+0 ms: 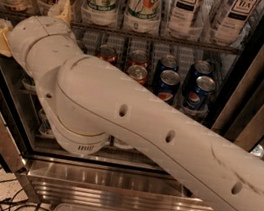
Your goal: Pick orange can from top shelf of fridge
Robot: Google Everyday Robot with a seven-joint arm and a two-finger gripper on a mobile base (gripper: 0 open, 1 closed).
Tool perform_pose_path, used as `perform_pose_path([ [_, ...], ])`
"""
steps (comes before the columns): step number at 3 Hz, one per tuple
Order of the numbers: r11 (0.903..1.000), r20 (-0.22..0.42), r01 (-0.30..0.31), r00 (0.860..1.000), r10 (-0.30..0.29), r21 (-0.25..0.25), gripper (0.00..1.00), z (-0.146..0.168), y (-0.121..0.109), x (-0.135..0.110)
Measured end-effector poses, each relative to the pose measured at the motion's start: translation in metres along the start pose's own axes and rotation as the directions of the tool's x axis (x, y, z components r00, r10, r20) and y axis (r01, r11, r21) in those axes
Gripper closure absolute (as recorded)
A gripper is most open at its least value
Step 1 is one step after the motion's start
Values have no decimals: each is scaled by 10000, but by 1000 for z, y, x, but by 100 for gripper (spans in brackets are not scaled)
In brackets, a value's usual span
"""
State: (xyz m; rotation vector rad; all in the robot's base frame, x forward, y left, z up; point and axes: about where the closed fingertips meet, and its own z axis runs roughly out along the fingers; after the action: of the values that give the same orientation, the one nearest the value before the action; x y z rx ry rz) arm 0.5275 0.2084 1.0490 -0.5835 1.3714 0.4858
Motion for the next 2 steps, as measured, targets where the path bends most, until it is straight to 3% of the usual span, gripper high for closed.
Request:
perform_pose_path([
  [1, 10000, 0, 0, 10000, 0, 0, 0, 0, 0, 0],
  [2, 10000, 0, 0, 10000, 0, 0, 17, 0, 0, 0],
])
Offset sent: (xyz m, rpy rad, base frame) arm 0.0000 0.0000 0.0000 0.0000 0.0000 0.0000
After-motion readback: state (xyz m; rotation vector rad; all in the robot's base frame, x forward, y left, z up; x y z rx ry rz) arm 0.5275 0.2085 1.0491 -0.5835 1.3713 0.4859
